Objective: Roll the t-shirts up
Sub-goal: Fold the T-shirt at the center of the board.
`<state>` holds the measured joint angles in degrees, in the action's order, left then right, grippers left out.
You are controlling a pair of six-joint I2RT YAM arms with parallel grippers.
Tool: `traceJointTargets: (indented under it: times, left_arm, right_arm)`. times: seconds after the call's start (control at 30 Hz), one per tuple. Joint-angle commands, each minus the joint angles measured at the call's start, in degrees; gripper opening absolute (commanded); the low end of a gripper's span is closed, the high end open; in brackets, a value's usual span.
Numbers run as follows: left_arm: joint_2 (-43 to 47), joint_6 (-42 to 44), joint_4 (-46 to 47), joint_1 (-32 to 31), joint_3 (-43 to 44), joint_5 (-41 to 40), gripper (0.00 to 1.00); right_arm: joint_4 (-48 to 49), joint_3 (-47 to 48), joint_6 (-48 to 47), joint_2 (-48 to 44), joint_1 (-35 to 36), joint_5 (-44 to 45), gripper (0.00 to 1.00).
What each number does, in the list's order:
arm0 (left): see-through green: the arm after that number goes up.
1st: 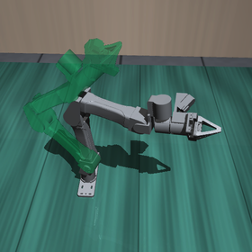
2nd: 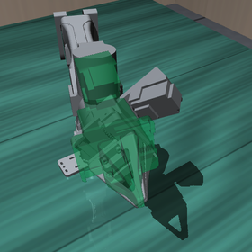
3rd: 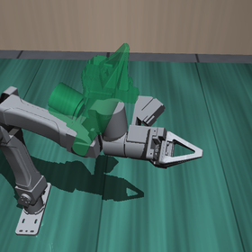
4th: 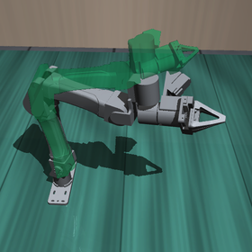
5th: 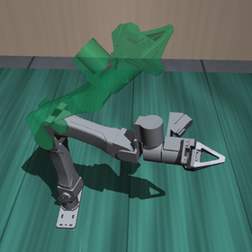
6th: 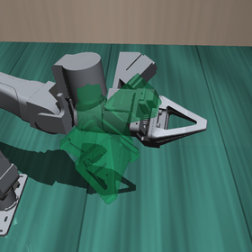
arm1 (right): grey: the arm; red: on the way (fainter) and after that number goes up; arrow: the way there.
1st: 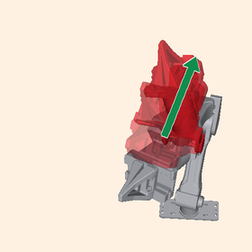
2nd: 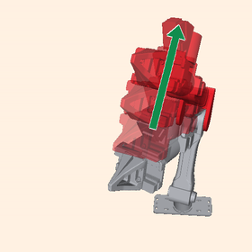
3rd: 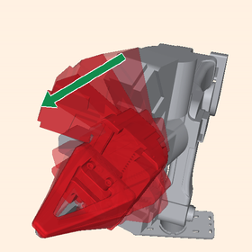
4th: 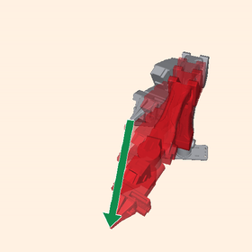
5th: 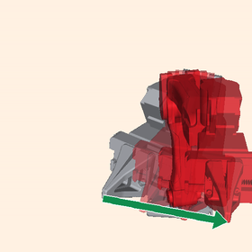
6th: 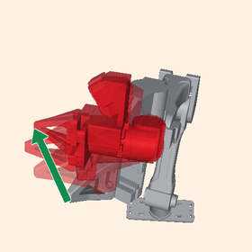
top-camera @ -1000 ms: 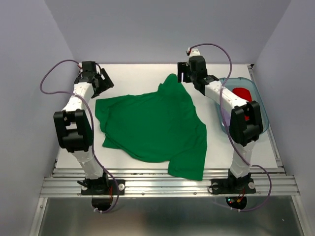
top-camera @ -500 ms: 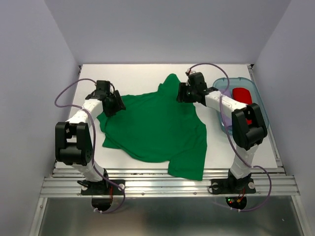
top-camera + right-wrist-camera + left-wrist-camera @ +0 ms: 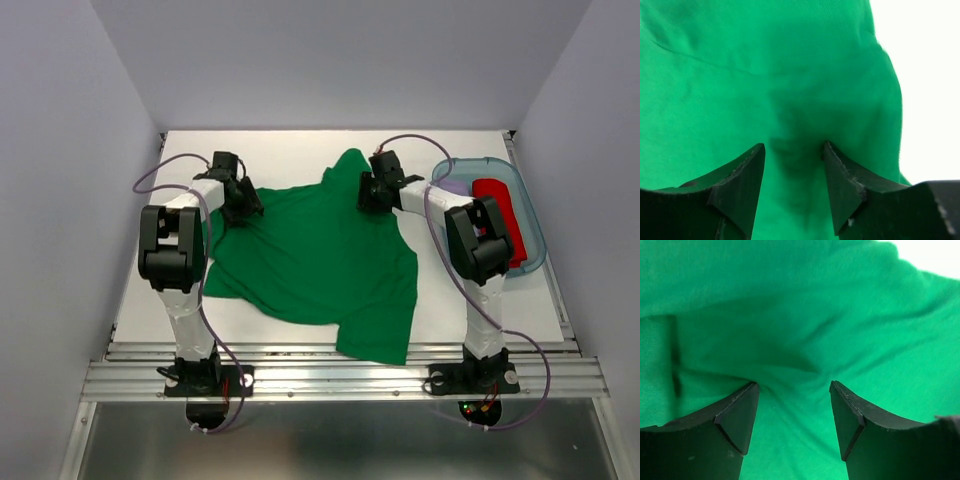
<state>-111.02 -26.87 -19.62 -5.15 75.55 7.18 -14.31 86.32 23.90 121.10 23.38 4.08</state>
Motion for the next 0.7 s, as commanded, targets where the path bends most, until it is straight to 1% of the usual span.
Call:
traceJointTargets:
  times: [0.0,0.07,0.1,0.13,0.17,0.2,0.23,0.3,0.33,0.4,0.43,0.47,0.5,0.53,0.57,0.6,0.63,0.67]
  left_arm:
    - [-8.1,2.0,-2.6,0.0,13.3,-2.7,0.7]
    - [-12.9,2.7,-5.2,0.0,19.3,-3.1,0.7]
    - [-14.8,3.5,-6.2,0.0,26.0,-3.1,0.7]
    - [-16.5,3.8,-7.4,-0.1,29.2,-3.2,0.7]
    - [-19.9,4.2,-10.0,-0.2,32.9,-3.5,0.7]
    - [-21.3,4.6,-11.2,-0.4,36.0,-3.7,0.71]
    - [-23.3,5.5,-12.7,-0.6,42.3,-4.1,0.71]
    - [-23.5,6.6,-16.1,-1.3,48.2,-4.7,0.74]
    - [-21.6,7.4,-16.7,-1.4,48.9,-5.2,0.75]
    - [-18.3,7.8,-16.6,-1.6,47.5,-5.3,0.77]
    - [-13.8,8.4,-16.1,-1.6,46.2,-5.5,0.78]
    - [-11.3,8.7,-15.7,-1.5,44.3,-6.1,0.78]
    - [-8.5,8.9,-15.3,-1.4,39.4,-6.6,0.78]
    - [-5.9,9.0,-14.7,-1.3,36.5,-8.7,0.78]
    - [4.5,8.4,-13.7,1.4,27.4,-10.5,0.74]
    - [7.1,7.8,-13.4,2.6,24.1,-10.1,0.72]
    - [9.4,7.5,-13.2,3.6,16.8,-9.8,0.7]
    - [14.3,6.9,-12.9,4.6,12.6,-9.7,0.69]
  right_arm:
    - [-4.0,5.7,1.3,5.2,0.4,6.1,0.57]
    - [-4.7,10.2,1.1,7.8,0.4,8.2,0.59]
    - [-5.4,11.8,0.9,8.7,0.4,8.3,0.6]
    - [-5.7,13.6,0.8,9.6,-0.2,8.1,0.61]
    - [-6.5,17.7,0.8,11.3,-0.2,7.5,0.62]
    - [-8.7,20.0,0.6,12.0,-0.7,7.2,0.63]
    - [-9.4,21.9,0.2,12.4,-0.7,6.8,0.64]
    - [-9.8,24.9,-1.5,11.2,-0.7,5.1,0.68]
    - [-9.8,25.4,-2.1,10.6,-0.7,4.0,0.69]
    - [-9.7,25.4,-3.4,8.7,-0.7,1.6,0.71]
    - [-9.8,24.9,-3.8,6.5,-0.7,0.3,0.72]
    - [-9.7,24.1,-3.9,5.1,-0.7,-0.6,0.73]
    - [-9.2,21.7,-3.9,3.7,-0.7,-1.6,0.74]
    - [-8.7,20.0,-3.9,2.1,-0.7,-2.4,0.75]
    - [-6.8,14.5,-3.0,-4.5,-0.7,-3.6,0.76]
    - [-6.2,12.7,-2.7,-6.1,0.0,-5.6,0.76]
    - [-5.6,11.0,-2.2,-7.4,0.5,-5.8,0.77]
    - [-5.2,9.2,-1.9,-8.9,0.5,-6.0,0.77]
